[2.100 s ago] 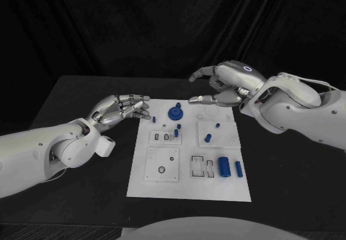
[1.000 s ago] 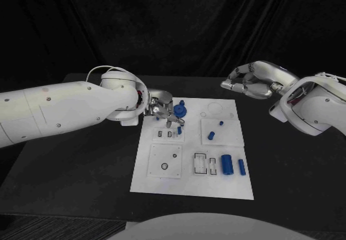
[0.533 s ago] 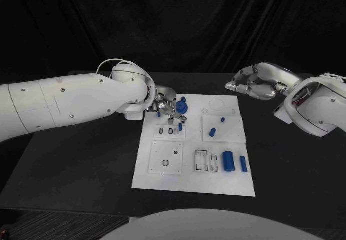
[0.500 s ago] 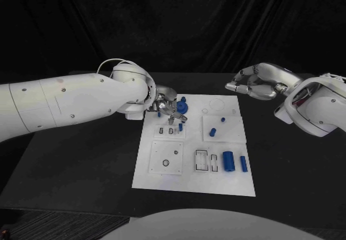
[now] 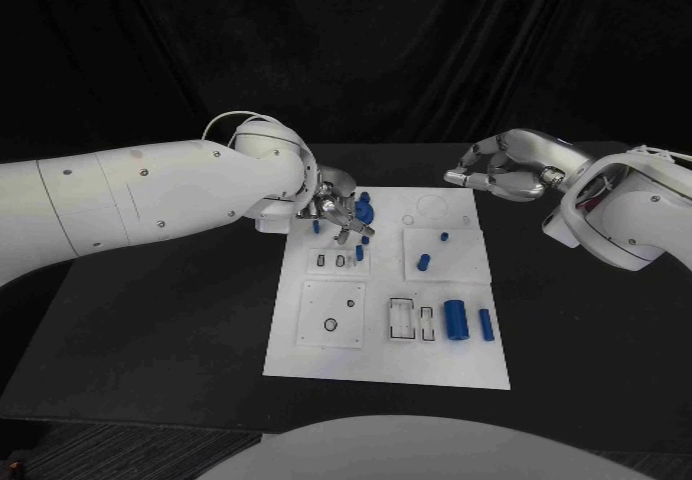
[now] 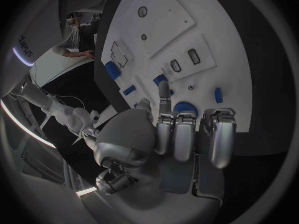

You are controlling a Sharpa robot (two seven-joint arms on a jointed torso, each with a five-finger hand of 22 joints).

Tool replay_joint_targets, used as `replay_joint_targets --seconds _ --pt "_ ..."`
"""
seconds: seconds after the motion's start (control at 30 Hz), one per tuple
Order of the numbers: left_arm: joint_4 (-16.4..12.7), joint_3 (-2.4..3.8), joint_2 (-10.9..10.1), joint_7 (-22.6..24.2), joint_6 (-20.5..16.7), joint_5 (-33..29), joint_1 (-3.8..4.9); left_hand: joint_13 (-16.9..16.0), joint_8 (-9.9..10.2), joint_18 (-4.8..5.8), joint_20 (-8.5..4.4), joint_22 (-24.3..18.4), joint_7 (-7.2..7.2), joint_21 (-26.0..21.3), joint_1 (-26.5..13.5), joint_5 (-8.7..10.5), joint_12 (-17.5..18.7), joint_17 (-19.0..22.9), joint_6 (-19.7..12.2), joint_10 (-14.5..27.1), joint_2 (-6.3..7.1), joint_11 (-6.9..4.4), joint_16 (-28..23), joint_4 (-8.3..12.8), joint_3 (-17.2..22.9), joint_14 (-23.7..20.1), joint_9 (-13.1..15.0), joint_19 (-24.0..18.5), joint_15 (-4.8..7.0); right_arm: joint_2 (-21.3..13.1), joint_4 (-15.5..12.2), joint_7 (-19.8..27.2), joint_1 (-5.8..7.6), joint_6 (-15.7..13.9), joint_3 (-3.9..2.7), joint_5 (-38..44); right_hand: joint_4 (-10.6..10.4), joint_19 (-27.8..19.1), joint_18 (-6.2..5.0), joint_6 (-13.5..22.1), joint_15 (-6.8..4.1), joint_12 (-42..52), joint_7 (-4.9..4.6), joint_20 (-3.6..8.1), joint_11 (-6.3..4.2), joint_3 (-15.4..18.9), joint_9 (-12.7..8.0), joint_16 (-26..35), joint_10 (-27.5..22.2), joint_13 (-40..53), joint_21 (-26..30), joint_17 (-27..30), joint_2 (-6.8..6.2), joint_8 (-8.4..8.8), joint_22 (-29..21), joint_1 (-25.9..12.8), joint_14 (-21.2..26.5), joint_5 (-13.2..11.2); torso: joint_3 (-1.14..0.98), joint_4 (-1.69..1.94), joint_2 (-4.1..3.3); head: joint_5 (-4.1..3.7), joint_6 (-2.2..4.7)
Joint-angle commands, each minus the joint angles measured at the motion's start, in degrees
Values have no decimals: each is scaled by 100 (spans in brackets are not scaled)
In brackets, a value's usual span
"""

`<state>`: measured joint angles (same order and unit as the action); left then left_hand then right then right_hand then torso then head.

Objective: Assemble the parts on the task board

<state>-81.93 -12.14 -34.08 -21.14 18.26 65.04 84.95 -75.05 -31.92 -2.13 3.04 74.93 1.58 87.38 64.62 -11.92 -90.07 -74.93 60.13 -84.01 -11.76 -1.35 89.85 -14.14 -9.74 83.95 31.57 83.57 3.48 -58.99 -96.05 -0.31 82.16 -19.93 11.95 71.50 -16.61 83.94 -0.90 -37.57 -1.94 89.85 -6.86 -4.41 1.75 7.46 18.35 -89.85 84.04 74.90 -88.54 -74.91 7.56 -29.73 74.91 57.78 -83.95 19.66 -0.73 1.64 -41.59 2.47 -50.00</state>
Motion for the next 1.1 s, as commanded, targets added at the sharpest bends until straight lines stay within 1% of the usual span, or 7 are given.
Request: replay_joint_targets --seconds 0.03,0.3,0.47,0.5,0.63,0.83,1.1 --pt "69 3 43 -10 176 22 4 -1495 -63 26 -35 809 -14 -38 -38 37 7 -1507 -56 -599 52 -36 15 -1 44 605 183 -11 36 5 14 -87 -18 52 -5 0 0 516 49 -35 18 15 9 -16 -3 32 8 -15 596 1510 -12 -1509 17 -28 1454 61 -605 26 1 2 9 5 0" --pt "167 2 104 -28 248 23 1 -1495 -64 19 -40 781 -6 -57 -98 50 7 -1507 -126 -599 52 -32 15 -19 80 605 312 -39 36 24 43 -64 -45 53 -5 0 0 516 49 -49 18 15 10 -16 -2 43 10 -15 596 1510 -12 -1509 17 -40 1454 79 -605 50 -11 -43 0 15 0" --pt "208 2 149 -33 304 23 -1 -1495 36 -4 -29 695 28 -108 -111 13 7 -1507 -271 -599 41 -5 15 8 173 605 430 -127 16 38 54 -31 -57 30 -5 0 1 527 54 -56 18 15 11 -16 -2 48 11 -15 596 1510 -29 -1509 18 -46 1461 89 -605 60 -19 -19 -9 -11 0" --pt "217 2 160 -34 318 23 -2 -1495 49 -6 -27 686 32 -113 -107 7 7 -1507 -281 -599 41 -3 15 15 186 605 441 -136 13 41 56 -27 -58 28 -5 0 1 527 54 -56 18 15 11 -16 -2 48 11 -15 596 1510 -29 -1509 18 -46 1461 89 -605 60 -12 -8 -7 -22 0" --pt "247 1 204 -37 369 23 -9 -1495 73 -13 -21 658 38 -130 -98 -2 7 -1507 -296 -599 28 5 15 32 224 605 470 -166 6 50 66 -2 -64 4 -5 0 2 532 56 -62 18 15 12 -16 -2 51 12 -15 596 1510 -36 -1509 19 -51 1464 99 -605 67 -6 -14 -6 -8 0" --pt "275 1 226 -44 455 23 -28 -1495 73 -17 -16 646 39 -139 -109 12 7 -1507 -278 -599 25 9 15 36 246 605 507 -180 0 61 85 29 -83 -23 -5 1 6 530 56 -69 18 15 13 -16 -2 56 12 -15 596 1510 -34 -1509 22 -57 1463 121 -605 83 -10 -21 -1 -1 0" --pt "289 1 223 -46 491 23 -54 -1495 259 -45 26 547 95 -213 -290 250 7 -1507 -341 -599 -1 60 15 -39 317 605 635 -296 -46 76 98 51 -116 -28 -5 1 8 530 56 -76 18 15 14 -16 -3 60 12 -15 596 1510 -33 -1509 23 -63 1463 140 -605 98 -4 -21 0 -18 0"
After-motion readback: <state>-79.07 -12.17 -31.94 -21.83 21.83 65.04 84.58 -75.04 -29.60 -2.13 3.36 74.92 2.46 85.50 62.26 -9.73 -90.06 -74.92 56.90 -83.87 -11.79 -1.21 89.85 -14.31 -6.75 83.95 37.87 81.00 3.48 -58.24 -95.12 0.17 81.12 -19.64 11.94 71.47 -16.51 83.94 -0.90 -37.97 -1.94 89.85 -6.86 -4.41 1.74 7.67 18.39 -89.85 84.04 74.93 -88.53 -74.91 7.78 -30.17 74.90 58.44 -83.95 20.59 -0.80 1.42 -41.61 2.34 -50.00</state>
